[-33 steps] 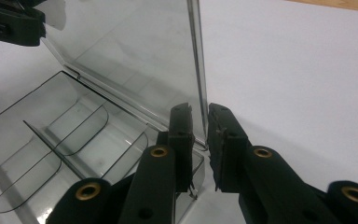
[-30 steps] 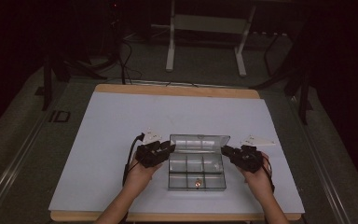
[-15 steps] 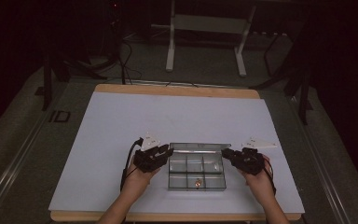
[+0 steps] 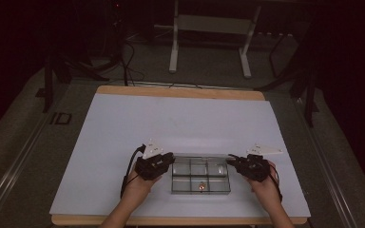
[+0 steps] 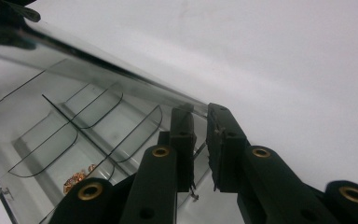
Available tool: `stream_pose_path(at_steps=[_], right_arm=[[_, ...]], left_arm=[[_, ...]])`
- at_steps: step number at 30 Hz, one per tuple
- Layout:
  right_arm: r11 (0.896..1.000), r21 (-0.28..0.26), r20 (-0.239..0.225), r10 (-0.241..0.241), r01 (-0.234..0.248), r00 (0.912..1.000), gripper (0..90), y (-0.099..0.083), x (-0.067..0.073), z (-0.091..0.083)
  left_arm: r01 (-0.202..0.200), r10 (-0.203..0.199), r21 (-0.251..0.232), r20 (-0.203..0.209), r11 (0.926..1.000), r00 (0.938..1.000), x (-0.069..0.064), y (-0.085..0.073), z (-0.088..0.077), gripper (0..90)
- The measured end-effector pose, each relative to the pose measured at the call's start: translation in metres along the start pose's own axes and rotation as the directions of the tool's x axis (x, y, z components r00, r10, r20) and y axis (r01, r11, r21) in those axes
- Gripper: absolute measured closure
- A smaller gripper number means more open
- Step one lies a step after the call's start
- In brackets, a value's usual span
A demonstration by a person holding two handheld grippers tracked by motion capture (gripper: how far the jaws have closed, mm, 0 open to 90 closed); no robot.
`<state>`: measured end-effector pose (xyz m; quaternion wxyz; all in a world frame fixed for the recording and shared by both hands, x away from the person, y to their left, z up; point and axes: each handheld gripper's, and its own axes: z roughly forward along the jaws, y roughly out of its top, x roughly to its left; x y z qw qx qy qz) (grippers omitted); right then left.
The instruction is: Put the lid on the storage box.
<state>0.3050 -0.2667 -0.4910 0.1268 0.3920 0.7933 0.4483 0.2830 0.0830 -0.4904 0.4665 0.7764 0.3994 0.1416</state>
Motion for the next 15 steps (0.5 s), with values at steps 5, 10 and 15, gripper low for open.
stream_pose_path(at_steps=[5, 10, 15], right_arm=[[1.0, 0.001, -0.01, 0.008, -0.008, 0.9999, 80.1, -0.0023, 0.0001, -0.0007], [1.0, 0.0, -0.014, 0.005, -0.005, 0.9999, 78.6, -0.0045, 0.0015, -0.0013], [1.0, 0.011, -0.016, 0.002, -0.001, 0.9999, 78.3, -0.0065, 0.0012, -0.0011]], left_arm=[[-0.01, 0.01, 0.007, 0.002, 0.9999, 0.9999, -0.0011, -0.0016, -0.0011, 78.8], [-0.01, 0.01, 0.013, 0.006, 0.9999, 0.9999, -0.0011, -0.0056, -0.0013, 78.7], [-0.007, 0.006, 0.019, 0.008, 0.9998, 0.9999, -0.0007, -0.0086, -0.001, 78.7]])
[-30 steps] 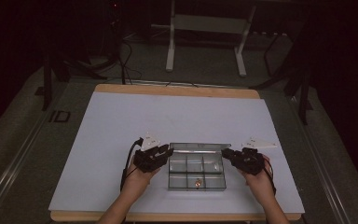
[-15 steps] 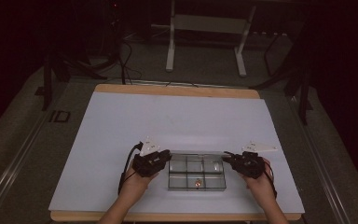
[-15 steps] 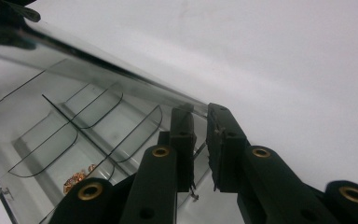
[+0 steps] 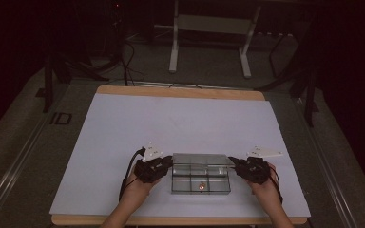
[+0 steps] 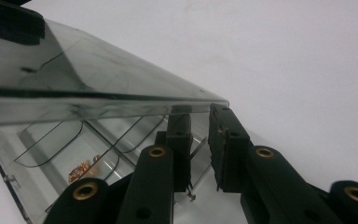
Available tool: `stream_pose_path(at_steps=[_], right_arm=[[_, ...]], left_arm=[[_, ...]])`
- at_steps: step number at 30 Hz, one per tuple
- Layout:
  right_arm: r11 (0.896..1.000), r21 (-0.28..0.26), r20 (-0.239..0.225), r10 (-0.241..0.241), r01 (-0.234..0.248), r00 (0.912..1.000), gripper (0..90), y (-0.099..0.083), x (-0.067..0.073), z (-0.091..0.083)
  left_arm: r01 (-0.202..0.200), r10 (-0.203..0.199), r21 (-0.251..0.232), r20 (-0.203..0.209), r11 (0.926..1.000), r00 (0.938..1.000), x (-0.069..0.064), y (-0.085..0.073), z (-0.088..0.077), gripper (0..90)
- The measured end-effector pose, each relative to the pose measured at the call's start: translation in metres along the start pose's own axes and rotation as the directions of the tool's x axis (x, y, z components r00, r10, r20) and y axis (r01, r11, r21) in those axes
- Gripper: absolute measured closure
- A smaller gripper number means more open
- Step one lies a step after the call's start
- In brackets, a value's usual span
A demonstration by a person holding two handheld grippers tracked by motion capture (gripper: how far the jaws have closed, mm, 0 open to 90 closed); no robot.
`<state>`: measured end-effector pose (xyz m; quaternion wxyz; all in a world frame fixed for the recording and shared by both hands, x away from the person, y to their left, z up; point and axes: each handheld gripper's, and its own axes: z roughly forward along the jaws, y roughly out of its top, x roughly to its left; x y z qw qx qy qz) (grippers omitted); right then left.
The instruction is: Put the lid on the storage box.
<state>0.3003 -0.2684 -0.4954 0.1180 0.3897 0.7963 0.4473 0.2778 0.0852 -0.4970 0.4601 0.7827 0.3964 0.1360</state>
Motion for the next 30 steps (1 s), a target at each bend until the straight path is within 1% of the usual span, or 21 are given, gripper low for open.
stream_pose_path(at_steps=[4, 8, 10, 14, 15, 20, 21, 24, 29, 30], right_arm=[[1.0, 0.003, 0.002, 0.005, -0.005, 1.0, 75.3, -0.003, -0.001, -0.001], [1.0, 0.004, 0.0, 0.018, -0.018, 0.9998, 73.3, -0.005, -0.001, -0.001], [1.0, 0.003, 0.002, 0.015, -0.015, 0.9999, 71.9, -0.006, -0.002, -0.002], [1.0, 0.005, 0.008, 0.024, -0.024, 0.9997, 70.5, -0.009, -0.003, -0.004], [1.0, 0.004, 0.01, 0.027, -0.027, 0.9996, 70.1, -0.01, -0.004, -0.005], [0.999, 0.001, 0.01, 0.047, -0.047, 0.9988, 68.5, -0.014, -0.008, -0.008], [0.999, 0.001, 0.006, 0.054, -0.054, 0.9985, 68.2, -0.014, -0.008, -0.008], [0.999, 0.006, 0.005, 0.052, -0.052, 0.9987, 68.0, -0.015, -0.009, -0.008], [0.999, 0.017, 0.005, 0.051, -0.051, 0.9987, 67.8, -0.018, -0.009, -0.005], [0.999, 0.018, 0.006, 0.049, -0.049, 0.9988, 67.9, -0.018, -0.008, -0.005]], left_arm=[[-0.009, 0.009, 0.011, -0.01, 0.9999, 0.9999, -0.001, -0.002, -0.003, 78.7], [-0.006, 0.006, 0.015, -0.005, 0.9999, 1.0, -0.001, -0.004, -0.003, 78.7], [-0.007, 0.007, 0.021, -0.004, 0.9998, 1.0, -0.001, -0.005, -0.003, 78.4], [0.003, -0.002, 0.026, -0.004, 0.9997, 1.0, 0.0, -0.008, -0.002, 77.3], [0.005, -0.005, 0.03, -0.001, 0.9996, 1.0, 0.0, -0.008, -0.002, 75.6], [0.007, -0.008, 0.046, 0.003, 0.9989, 1.0, 0.002, -0.01, -0.001, 75.6], [0.013, -0.013, 0.047, 0.005, 0.9988, 0.9999, 0.002, -0.011, 0.0, 75.6], [0.011, -0.012, 0.062, 0.004, 0.998, 0.9999, 0.003, -0.013, 0.002, 75.6], [0.014, -0.013, 0.078, -0.009, 0.9969, 0.9999, 0.005, -0.017, 0.005, 75.7], [0.029, -0.029, 0.071, -0.003, 0.997, 0.9996, 0.009, -0.019, 0.005, 75.7]])
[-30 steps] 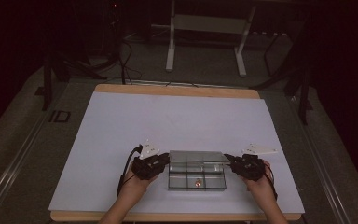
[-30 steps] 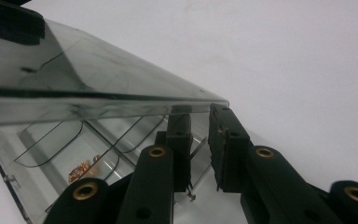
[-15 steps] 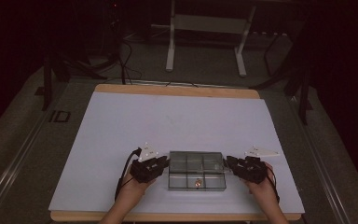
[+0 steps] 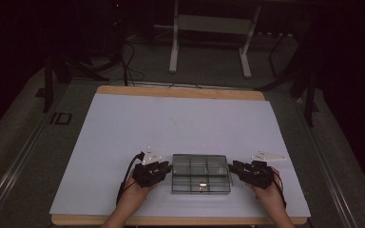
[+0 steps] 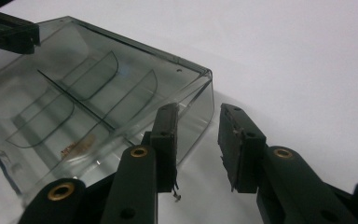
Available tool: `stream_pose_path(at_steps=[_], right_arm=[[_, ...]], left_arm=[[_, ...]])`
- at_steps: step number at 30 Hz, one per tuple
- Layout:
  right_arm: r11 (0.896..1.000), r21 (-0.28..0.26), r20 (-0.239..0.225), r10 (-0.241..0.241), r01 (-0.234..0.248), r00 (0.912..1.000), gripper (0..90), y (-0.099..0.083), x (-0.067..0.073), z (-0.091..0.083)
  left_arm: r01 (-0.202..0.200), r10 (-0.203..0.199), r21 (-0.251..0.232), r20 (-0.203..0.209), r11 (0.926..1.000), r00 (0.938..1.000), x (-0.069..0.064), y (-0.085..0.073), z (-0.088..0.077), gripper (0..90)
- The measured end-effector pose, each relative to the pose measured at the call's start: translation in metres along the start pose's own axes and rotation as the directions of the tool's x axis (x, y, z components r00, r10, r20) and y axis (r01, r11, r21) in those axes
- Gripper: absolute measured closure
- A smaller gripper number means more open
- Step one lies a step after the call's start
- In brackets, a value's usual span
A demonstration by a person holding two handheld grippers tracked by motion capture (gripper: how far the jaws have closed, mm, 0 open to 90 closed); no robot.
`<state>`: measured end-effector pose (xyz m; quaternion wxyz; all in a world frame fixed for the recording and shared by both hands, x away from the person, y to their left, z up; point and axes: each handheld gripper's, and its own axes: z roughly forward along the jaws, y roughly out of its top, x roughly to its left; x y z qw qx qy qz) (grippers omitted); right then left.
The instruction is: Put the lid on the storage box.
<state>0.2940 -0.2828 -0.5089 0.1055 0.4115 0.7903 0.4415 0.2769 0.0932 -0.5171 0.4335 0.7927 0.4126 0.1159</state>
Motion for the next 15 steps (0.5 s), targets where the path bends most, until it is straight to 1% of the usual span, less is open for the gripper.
stream_pose_path(at_steps=[1, 2, 4, 6, 7, 9, 11, 13, 15], right_arm=[[1.0, 0.003, -0.001, 0.0, 0.0, 1.0, 67.8, -0.0005, -0.0001, 0.0003], [1.0, 0.003, 0.001, -0.002, 0.002, 1.0, 67.8, -0.0007, -0.0003, 0.0004], [1.0, 0.004, 0.003, -0.004, 0.004, 1.0, 67.8, -0.0011, -0.0006, 0.0006], [1.0, 0.005, 0.003, -0.008, 0.008, 1.0, 66.5, -0.0013, -0.001, 0.0007], [1.0, 0.006, 0.006, -0.013, 0.013, 0.9999, 66.3, -0.0013, -0.0011, 0.0007], [1.0, 0.004, 0.007, -0.014, 0.014, 0.9999, 64.9, -0.0009, -0.0012, 0.0], [1.0, 0.002, 0.011, -0.02, 0.02, 0.9997, 62.3, -0.0004, -0.0015, -0.0008], [1.0, -0.007, 0.017, -0.021, 0.021, 0.9996, 59.5, 0.0006, -0.0018, -0.0025], [0.999, -0.014, 0.019, -0.031, 0.031, 0.9994, 54.8, 0.0011, -0.0027, -0.0039]], left_arm=[[0.009, -0.009, -0.003, 0.001, 1.0, 1.0, 0.0015, -0.0002, 0.0, 75.6], [0.012, -0.012, -0.006, -0.005, 0.9999, 0.9999, 0.0028, -0.0005, -0.0001, 75.6], [0.014, -0.014, -0.01, -0.004, 0.9999, 0.9999, 0.0041, -0.0011, -0.0005, 75.6], [0.011, -0.011, -0.014, 0.001, 0.9998, 0.9999, 0.0035, -0.0016, -0.0005, 72.5], [0.012, -0.012, -0.017, 0.006, 0.9998, 0.9999, 0.0035, -0.0017, -0.0007, 72.3], [0.011, -0.011, -0.02, 0.007, 0.9997, 0.9999, 0.0036, -0.0017, -0.0009, 67.9], [0.015, -0.015, -0.021, 0.003, 0.9997, 0.9999, 0.0046, -0.0017, -0.0011, 64.1], [0.029, -0.029, -0.012, -0.013, 0.9995, 0.9995, 0.0068, -0.0014, -0.0012, 58.8], [0.044, -0.044, -0.022, -0.006, 0.9988, 0.999, 0.0092, -0.0015, -0.0025, 58.4]])
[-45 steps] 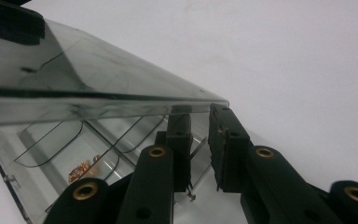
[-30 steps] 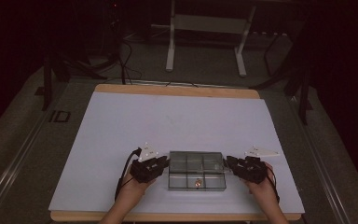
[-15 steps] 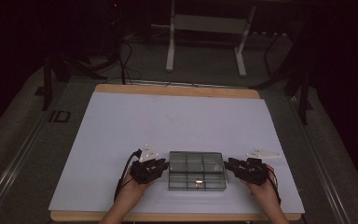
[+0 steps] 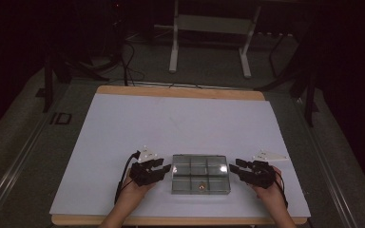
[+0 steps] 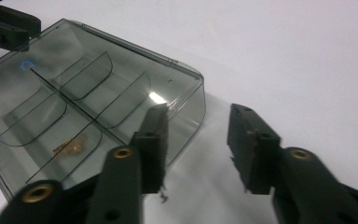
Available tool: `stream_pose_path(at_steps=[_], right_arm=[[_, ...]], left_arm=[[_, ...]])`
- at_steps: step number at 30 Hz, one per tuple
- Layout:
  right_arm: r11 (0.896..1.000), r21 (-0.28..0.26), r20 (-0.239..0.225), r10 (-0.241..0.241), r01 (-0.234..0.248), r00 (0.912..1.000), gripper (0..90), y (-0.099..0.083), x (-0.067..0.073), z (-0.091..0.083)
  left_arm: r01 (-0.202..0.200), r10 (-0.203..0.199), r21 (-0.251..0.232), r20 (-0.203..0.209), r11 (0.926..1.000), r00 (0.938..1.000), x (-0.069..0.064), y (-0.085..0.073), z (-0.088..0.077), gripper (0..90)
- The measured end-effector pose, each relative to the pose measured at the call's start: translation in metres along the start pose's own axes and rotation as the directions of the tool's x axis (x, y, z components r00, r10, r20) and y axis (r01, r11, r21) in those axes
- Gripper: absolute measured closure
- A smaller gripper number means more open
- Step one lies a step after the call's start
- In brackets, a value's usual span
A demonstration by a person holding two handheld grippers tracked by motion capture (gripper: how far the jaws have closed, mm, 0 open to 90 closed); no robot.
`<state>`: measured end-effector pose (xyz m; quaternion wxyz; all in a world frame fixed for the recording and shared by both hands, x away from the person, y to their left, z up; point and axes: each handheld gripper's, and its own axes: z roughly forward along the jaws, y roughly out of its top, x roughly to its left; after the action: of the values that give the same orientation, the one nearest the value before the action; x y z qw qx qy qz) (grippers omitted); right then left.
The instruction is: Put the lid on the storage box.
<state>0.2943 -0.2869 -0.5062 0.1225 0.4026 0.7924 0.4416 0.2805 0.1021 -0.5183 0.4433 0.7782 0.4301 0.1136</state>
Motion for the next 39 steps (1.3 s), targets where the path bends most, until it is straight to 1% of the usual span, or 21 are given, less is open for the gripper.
stream_pose_path(at_steps=[2, 3, 5, 6, 7, 8, 10, 12, 14, 15, 16, 17, 20, 21, 23, 25, 26, 27, 28, 32, 39], right_arm=[[1.0, -0.006, 0.005, -0.003, 0.003, 1.0, 51.9, 0.0, -0.001, -0.001], [1.0, -0.011, 0.004, -0.003, 0.003, 1.0, 49.7, 0.0, -0.002, -0.002], [1.0, -0.011, 0.01, -0.007, 0.007, 0.9999, 46.9, 0.0, -0.002, -0.003], [1.0, -0.014, 0.008, -0.005, 0.005, 1.0, 43.8, 0.0, -0.003, -0.003], [1.0, -0.016, 0.004, -0.004, 0.004, 1.0, 39.9, 0.0, -0.003, -0.003], [1.0, -0.018, 0.007, -0.006, 0.006, 1.0, 38.1, 0.0, -0.003, -0.004], [1.0, -0.03, -0.001, 0.001, -0.001, 1.0, 32.3, 0.0, -0.004, -0.004], [0.999, -0.032, -0.009, 0.003, -0.003, 1.0, 27.7, 0.0, -0.005, -0.005], [0.999, -0.035, -0.01, 0.004, -0.004, 0.9999, 26.8, 0.0, -0.005, -0.006], [0.999, -0.036, -0.01, 0.007, -0.007, 0.9999, 25.1, 0.0, -0.006, -0.006], [0.999, -0.041, -0.019, 0.012, -0.012, 0.9998, 22.2, -0.001, -0.007, -0.006], [0.999, -0.041, -0.017, 0.011, -0.012, 0.9998, 22.1, -0.001, -0.007, -0.007], [0.999, -0.049, -0.022, 0.009, -0.01, 0.9997, 20.6, -0.002, -0.009, -0.007], [0.999, -0.053, -0.016, 0.005, -0.006, 0.9999, 19.9, -0.002, -0.009, -0.007], [0.999, -0.048, 0.001, -0.014, 0.014, 0.9999, 18.4, -0.003, -0.009, -0.007], [0.999, -0.047, -0.002, -0.016, 0.016, 0.9999, 17.6, -0.004, -0.009, -0.007], [0.999, -0.048, -0.003, -0.02, 0.02, 0.9998, 17.0, -0.004, -0.009, -0.007], [0.999, -0.048, -0.003, -0.02, 0.02, 0.9998, 17.0, -0.004, -0.009, -0.007], [0.998, -0.046, 0.003, -0.039, 0.039, 0.9992, 15.5, -0.006, -0.009, -0.006], [0.998, -0.039, 0.009, -0.053, 0.053, 0.9986, 15.5, -0.009, -0.01, -0.006], [0.998, -0.049, 0.023, -0.048, 0.049, 0.9986, 15.6, -0.013, -0.014, -0.009]], left_arm=[[0.006, -0.006, -0.011, -0.008, 0.9999, 0.9999, 0.002, 0.001, -0.002, 54.1], [0.01, -0.01, -0.016, -0.005, 0.9998, 0.9999, 0.002, 0.001, -0.003, 49.0], [0.012, -0.012, -0.028, 0.003, 0.9995, 0.9999, 0.002, 0.001, -0.005, 42.9], [0.014, -0.013, -0.031, 0.004, 0.9994, 0.9999, 0.002, 0.002, -0.005, 37.5], [0.015, -0.014, -0.036, 0.012, 0.9992, 0.9998, 0.003, 0.002, -0.006, 33.8], [0.014, -0.013, -0.04, 0.041, 0.9991, 0.9991, 0.004, 0.001, -0.006, 28.1], [0.02, -0.017, -0.045, 0.069, 0.9988, 0.9975, 0.005, 0.001, -0.007, 18.3], [0.027, -0.024, -0.05, 0.069, 0.9984, 0.9973, 0.006, 0.001, -0.007, 11.8], [0.031, -0.027, -0.056, 0.069, 0.998, 0.9972, 0.007, 0.001, -0.008, 5.0], [0.042, -0.037, -0.066, 0.078, 0.9969, 0.9963, 0.009, 0.0, -0.008, 5.0], [0.041, -0.035, -0.076, 0.073, 0.9963, 0.9967, 0.01, 0.0, -0.008, 2.4], [0.04, -0.035, -0.082, 0.062, 0.9958, 0.9974, 0.011, -0.001, -0.009, 2.4], [0.041, -0.036, -0.097, 0.054, 0.9945, 0.9979, 0.014, -0.002, -0.009, 2.4], [0.035, -0.031, -0.096, 0.048, 0.9947, 0.9984, 0.014, -0.002, -0.009, 2.4], [0.029, -0.023, -0.096, 0.059, 0.9949, 0.998, 0.016, -0.003, -0.009, 2.4], [0.013, -0.009, -0.096, 0.047, 0.9953, 0.9988, 0.016, -0.005, -0.009, 2.4], [-0.003, 0.006, -0.095, 0.03, 0.9955, 0.9995, 0.015, -0.006, -0.009, 2.4], [-0.003, 0.006, -0.095, 0.03, 0.9955, 0.9995, 0.015, -0.006, -0.009, 2.4], [-0.009, 0.011, -0.092, 0.028, 0.9957, 0.9995, 0.015, -0.007, -0.01, 2.4], [0.001, 0.002, -0.099, 0.029, 0.9951, 0.9996, 0.015, -0.008, -0.012, 2.4], [0.006, -0.004, -0.095, 0.024, 0.9954, 0.9997, 0.018, -0.012, -0.016, 2.5]])
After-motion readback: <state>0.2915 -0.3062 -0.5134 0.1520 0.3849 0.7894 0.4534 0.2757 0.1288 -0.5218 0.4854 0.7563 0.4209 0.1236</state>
